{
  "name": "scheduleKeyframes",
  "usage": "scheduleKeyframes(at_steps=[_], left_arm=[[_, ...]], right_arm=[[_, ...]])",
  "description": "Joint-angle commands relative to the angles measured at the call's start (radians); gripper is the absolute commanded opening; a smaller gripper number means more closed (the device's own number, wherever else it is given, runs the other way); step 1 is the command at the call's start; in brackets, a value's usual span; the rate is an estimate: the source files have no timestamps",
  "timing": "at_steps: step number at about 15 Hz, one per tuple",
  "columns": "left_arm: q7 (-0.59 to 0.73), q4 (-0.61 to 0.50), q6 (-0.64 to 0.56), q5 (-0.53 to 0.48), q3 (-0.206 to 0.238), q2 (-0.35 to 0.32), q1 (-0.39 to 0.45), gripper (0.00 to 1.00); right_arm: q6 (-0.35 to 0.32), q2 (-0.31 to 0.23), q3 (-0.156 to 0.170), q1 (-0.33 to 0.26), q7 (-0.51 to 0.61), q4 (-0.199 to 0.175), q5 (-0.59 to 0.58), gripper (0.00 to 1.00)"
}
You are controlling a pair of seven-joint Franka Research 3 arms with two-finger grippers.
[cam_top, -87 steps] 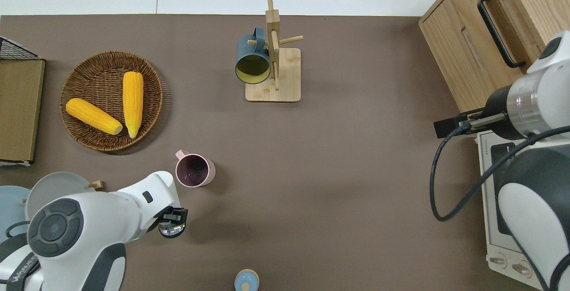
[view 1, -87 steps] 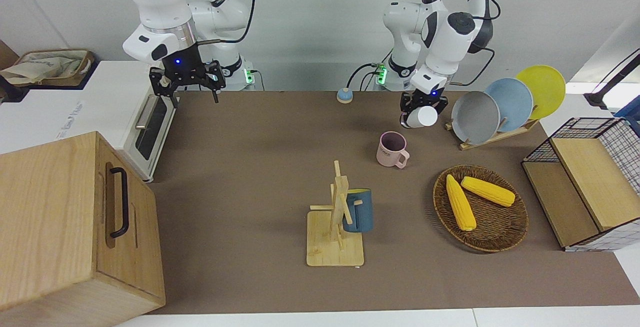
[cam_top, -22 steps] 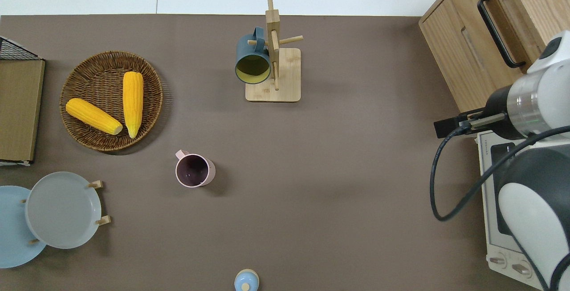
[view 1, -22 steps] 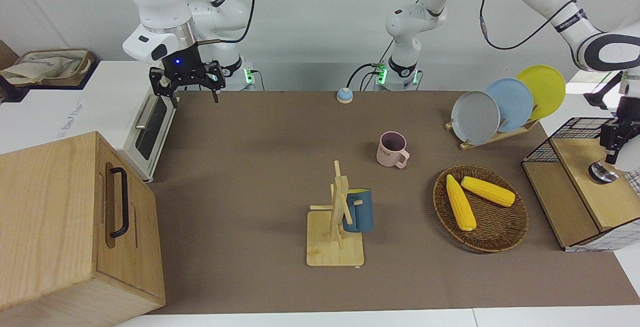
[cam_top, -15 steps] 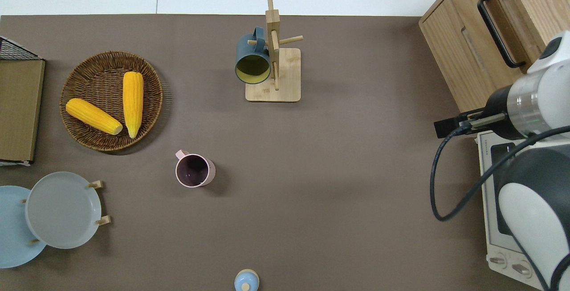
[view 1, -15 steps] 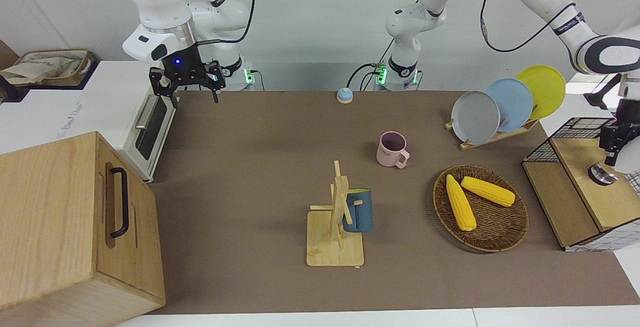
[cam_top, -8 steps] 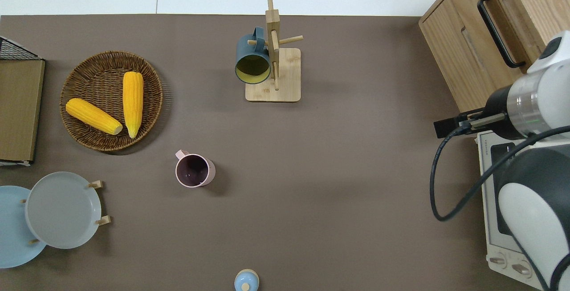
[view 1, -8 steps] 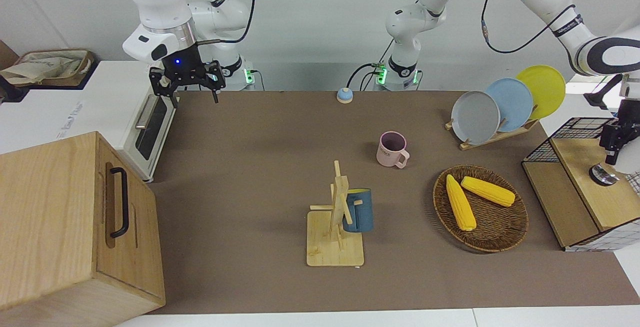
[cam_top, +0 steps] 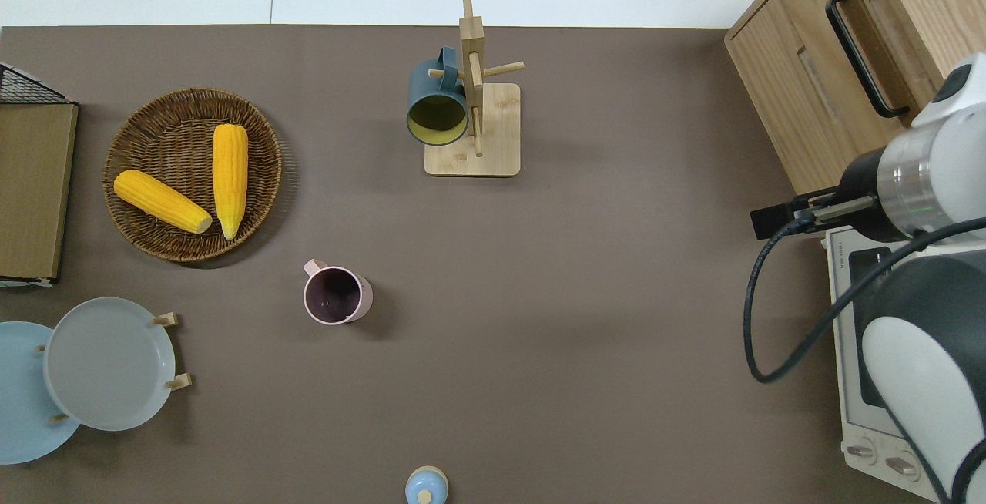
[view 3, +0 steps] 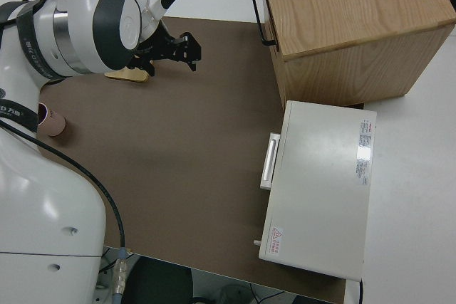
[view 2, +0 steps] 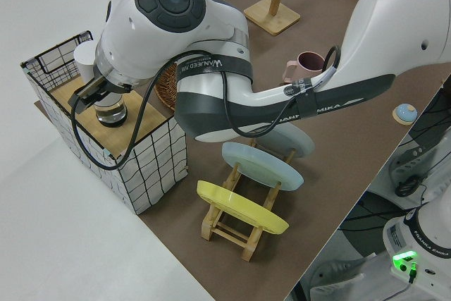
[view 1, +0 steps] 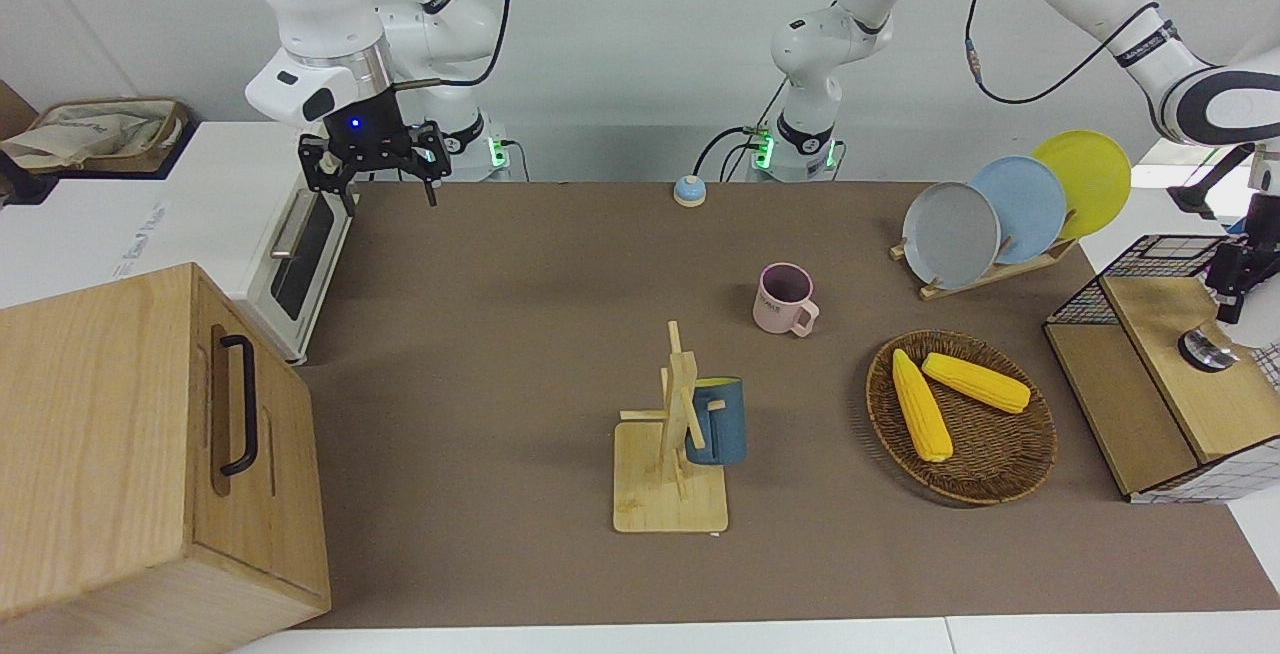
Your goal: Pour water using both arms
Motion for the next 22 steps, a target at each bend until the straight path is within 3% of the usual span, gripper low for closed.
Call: scheduleKeyframes(at_steps=[1,7,12,19,22], left_arm=[[-0.089,0.019,-0.115,0.099,0.013,-0.034,-0.005,1.00],[-0.233,0.034,-0.301,0.298,0.013,-0.107,-0.034,1.00],[-0.394,0.033,-0.482,0.468,0.010,-0.198,-0.146,1.00],[-0.521,0.019,-0.652,0.511,0.001,-0.290,-0.319,1.00],[-0.650,-0.008,-0.665,0.545,-0.017,-0.309,-0.402,1.00]], right_arm=[[0.004,-0.003,0.006,-0.015,-0.015,0.001,0.020,0.985],[0.004,-0.003,0.006,-0.013,-0.015,0.001,0.020,0.985],[0.004,-0.003,0.004,-0.013,-0.015,0.001,0.020,0.985],[0.004,-0.003,0.006,-0.015,-0.015,0.001,0.020,0.985],[0.004,-0.003,0.004,-0.015,-0.015,0.001,0.020,0.985]])
